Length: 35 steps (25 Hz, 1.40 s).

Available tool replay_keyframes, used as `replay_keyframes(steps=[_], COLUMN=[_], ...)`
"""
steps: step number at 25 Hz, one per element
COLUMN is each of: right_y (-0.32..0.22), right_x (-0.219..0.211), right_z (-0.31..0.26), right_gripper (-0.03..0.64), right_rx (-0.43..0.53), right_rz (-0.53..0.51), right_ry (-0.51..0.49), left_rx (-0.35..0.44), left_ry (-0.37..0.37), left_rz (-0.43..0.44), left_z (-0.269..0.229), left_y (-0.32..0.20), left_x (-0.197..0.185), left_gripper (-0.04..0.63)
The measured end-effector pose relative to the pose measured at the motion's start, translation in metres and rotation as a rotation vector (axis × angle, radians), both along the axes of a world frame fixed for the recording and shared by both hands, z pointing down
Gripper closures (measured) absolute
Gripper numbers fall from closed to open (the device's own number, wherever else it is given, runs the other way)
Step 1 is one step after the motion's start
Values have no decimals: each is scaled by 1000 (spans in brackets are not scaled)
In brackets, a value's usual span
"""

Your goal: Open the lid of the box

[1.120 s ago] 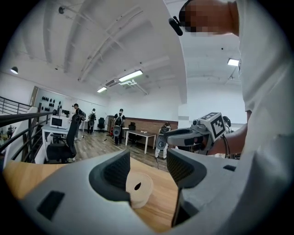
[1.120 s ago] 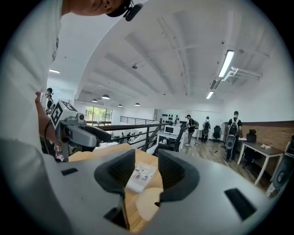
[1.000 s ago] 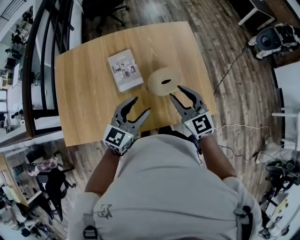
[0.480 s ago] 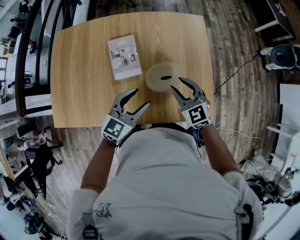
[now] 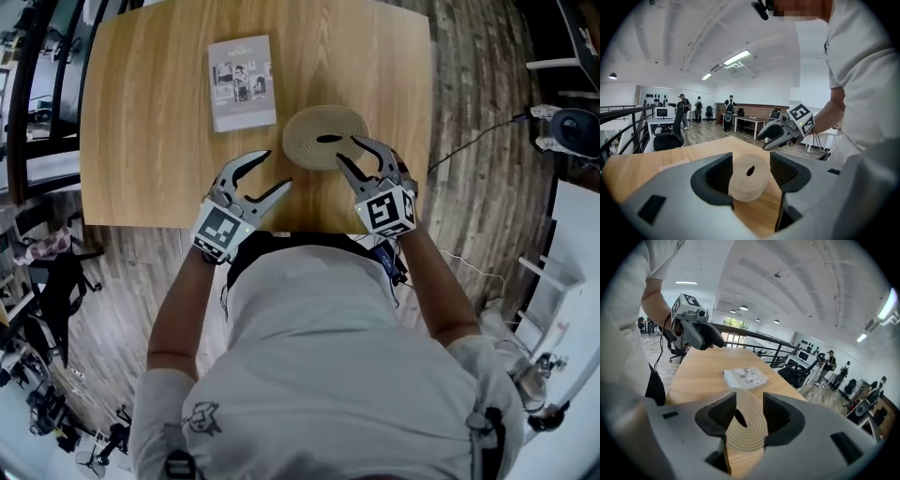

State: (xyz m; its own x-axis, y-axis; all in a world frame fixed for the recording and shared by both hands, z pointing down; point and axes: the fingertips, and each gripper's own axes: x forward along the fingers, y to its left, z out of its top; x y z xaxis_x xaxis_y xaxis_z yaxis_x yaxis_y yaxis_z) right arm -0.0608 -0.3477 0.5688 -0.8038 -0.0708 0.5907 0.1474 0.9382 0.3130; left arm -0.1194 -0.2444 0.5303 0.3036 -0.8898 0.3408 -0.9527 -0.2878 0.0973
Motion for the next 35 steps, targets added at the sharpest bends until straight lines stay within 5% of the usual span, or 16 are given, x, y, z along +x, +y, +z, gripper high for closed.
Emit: replay_keyframes(steps=[19,26,35], right_y=[-23,-19,-19], right_x=[-22,-36,-50], right_z=[106,116,124], right_gripper=[405,402,399], right_rx=[309,422,498], right_rz=[-146,-198,-253], right_ry=[274,274,279], left_rx=[-218,-183,-199], left_ry=[-43,15,-33], left_rz=[192,210,271], left_z=[162,179,190], left_y=[-21,-33,-32], left_x=[-11,-12,-10], left_gripper=[319,307,299])
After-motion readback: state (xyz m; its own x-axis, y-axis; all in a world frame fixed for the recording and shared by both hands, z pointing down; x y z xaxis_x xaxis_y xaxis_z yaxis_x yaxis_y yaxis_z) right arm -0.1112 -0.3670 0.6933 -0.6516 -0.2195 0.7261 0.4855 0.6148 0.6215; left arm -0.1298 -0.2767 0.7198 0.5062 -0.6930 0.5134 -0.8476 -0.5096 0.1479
